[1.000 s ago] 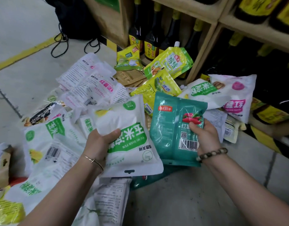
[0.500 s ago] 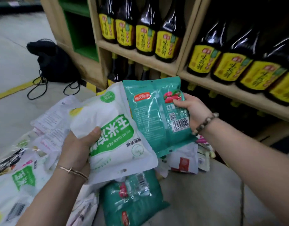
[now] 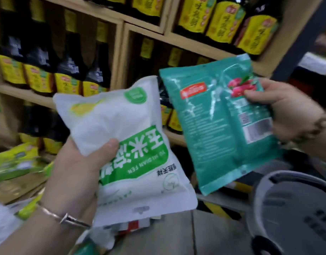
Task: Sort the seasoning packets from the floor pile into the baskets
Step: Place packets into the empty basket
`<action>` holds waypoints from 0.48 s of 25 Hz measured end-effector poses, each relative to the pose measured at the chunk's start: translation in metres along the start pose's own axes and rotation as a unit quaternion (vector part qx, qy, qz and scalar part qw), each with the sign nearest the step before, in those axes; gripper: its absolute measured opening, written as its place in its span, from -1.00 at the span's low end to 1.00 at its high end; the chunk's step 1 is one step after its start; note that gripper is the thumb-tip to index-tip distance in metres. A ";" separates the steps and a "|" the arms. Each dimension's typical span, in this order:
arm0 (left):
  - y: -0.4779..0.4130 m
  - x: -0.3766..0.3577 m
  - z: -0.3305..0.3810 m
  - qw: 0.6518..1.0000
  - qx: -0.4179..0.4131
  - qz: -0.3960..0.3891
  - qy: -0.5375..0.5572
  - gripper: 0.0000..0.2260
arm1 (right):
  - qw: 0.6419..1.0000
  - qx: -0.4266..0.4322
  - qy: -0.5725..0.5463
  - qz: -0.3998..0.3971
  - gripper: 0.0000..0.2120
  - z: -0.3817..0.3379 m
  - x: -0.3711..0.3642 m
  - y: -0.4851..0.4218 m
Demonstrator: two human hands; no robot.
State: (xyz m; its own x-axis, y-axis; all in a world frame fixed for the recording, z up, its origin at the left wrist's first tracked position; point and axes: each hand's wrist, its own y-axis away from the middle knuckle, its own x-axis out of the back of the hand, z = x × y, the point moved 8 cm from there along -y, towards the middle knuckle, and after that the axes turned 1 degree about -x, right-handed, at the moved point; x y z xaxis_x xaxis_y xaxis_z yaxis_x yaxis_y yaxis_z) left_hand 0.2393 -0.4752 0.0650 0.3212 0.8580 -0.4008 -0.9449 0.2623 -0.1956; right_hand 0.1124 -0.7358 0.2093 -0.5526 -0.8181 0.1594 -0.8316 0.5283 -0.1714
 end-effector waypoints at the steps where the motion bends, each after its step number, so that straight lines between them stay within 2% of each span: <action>1: 0.000 -0.023 -0.002 0.999 0.007 -0.044 0.005 -0.76 | 0.999 0.015 0.023 0.033 -0.71 -0.015 0.031 0.020; 5: 0.014 -0.125 0.001 0.988 0.036 -0.149 0.000 -0.63 | 0.974 0.016 0.113 0.193 -0.75 -0.050 0.142 0.111; 7: 0.025 -0.184 -0.003 0.974 0.056 -0.218 0.031 -0.72 | 0.950 -0.017 0.130 0.282 -0.76 -0.051 0.192 0.165; 8: 0.038 -0.217 -0.006 0.957 0.089 -0.264 0.074 -0.74 | 0.934 -0.043 0.130 0.330 -0.76 -0.043 0.216 0.192; 10: 0.074 -0.275 -0.006 0.916 0.130 -0.368 0.090 -0.70 | 0.893 -0.100 0.124 0.421 -0.75 -0.015 0.255 0.246; 12: 0.101 -0.317 -0.013 0.891 0.100 -0.443 0.008 -0.69 | 0.860 -0.150 0.107 0.477 -0.81 0.022 0.281 0.288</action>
State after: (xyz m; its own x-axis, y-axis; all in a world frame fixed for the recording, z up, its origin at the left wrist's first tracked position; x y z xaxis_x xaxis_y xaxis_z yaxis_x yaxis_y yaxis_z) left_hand 0.0430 -0.7264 0.1611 0.9459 0.2688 -0.1817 -0.3118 0.9081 -0.2797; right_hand -0.2810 -0.8188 0.1833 -0.9618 0.0630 0.2663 0.0457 0.9965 -0.0707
